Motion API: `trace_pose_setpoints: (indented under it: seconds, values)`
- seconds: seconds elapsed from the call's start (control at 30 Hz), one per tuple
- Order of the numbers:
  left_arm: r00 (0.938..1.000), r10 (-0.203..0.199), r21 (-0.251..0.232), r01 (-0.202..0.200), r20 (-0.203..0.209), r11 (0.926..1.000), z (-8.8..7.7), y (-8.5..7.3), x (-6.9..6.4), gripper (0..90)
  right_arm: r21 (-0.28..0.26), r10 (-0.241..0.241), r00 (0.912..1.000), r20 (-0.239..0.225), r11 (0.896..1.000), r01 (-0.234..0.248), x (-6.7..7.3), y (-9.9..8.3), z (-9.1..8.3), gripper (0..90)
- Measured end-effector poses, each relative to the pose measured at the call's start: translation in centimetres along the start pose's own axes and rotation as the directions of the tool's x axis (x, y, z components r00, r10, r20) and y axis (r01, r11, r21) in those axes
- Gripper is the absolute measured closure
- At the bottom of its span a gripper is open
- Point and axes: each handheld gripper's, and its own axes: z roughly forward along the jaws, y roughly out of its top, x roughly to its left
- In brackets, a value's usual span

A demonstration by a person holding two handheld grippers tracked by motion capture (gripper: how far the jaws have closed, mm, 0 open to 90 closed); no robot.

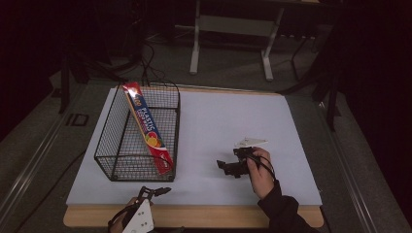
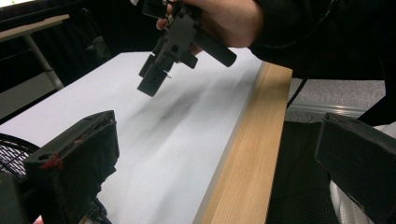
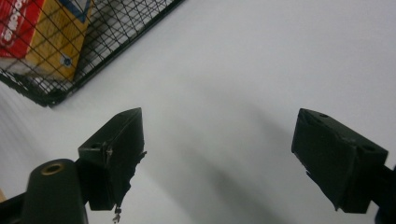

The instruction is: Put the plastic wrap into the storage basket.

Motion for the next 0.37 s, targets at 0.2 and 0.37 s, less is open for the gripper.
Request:
trace_pose_setpoints:
  seconds: [0.2, 0.37]
  values:
    - [1.0, -0.003, 0.003, 0.003, 0.009, 1.0, 0.02, -0.01, -0.04, 0.1, 0.004, 0.004, 1.0, 0.0, 1.0, -0.004, -0.17, -0.35, 0.53, 17.0]
    - [1.0, -0.003, 0.0, 0.003, 0.009, 1.0, -0.05, -0.02, -0.03, 0.1, 0.005, 0.003, 1.0, -0.003, 1.0, -0.003, -0.25, -0.35, 0.58, 16.9]
